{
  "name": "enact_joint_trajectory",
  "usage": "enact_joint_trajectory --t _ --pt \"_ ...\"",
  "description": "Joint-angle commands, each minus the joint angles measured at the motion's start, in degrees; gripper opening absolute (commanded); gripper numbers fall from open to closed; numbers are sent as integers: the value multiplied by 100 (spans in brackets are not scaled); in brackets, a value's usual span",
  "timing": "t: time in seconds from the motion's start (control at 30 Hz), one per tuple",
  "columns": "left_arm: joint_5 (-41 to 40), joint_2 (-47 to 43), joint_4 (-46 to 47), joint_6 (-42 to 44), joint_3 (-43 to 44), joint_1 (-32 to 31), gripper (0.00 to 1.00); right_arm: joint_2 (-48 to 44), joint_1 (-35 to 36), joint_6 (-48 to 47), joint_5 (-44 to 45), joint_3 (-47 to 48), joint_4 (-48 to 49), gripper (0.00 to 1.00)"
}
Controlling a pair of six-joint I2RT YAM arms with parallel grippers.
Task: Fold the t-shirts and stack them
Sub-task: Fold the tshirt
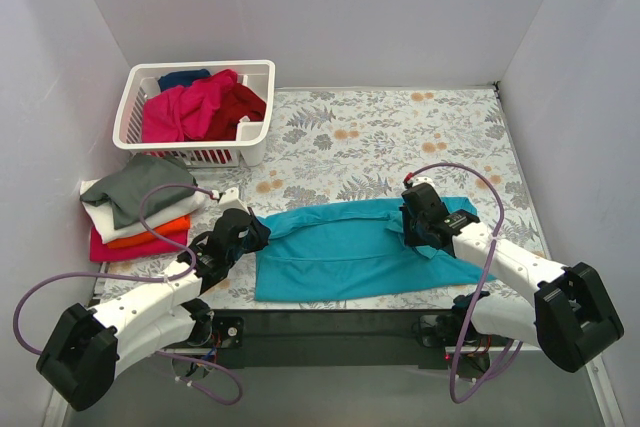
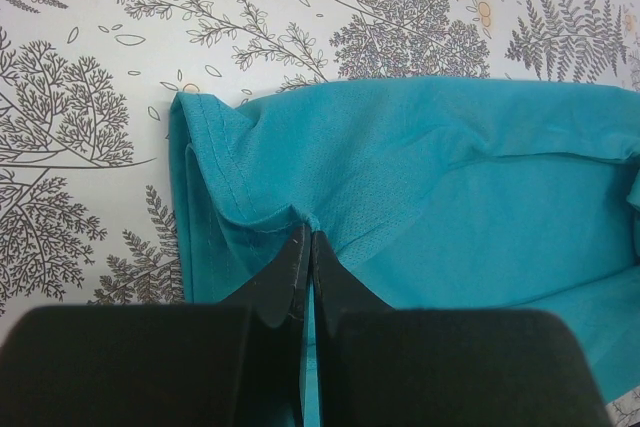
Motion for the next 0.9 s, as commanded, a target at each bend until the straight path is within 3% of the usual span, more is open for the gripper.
enact_joint_trajectory --t 0.0,0.17,0.37,0.5,0.87 --pt "46 -75 52 -6 -47 -16 0 -47 29 -24 79 100 128 4" --pt "81 -75 26 -6 -47 -16 0 -232 29 -209 44 144 -56 1" --pt "196 -171 -132 -15 -47 -16 0 -601 29 -402 280 653 -1118 1" --pt "284 -250 -291 -32 -12 -16 0 -821 29 -429 -52 943 -1365 1" --pt "521 -567 -879 -313 32 -16 0 -760 30 -464 105 1892 -2947 1"
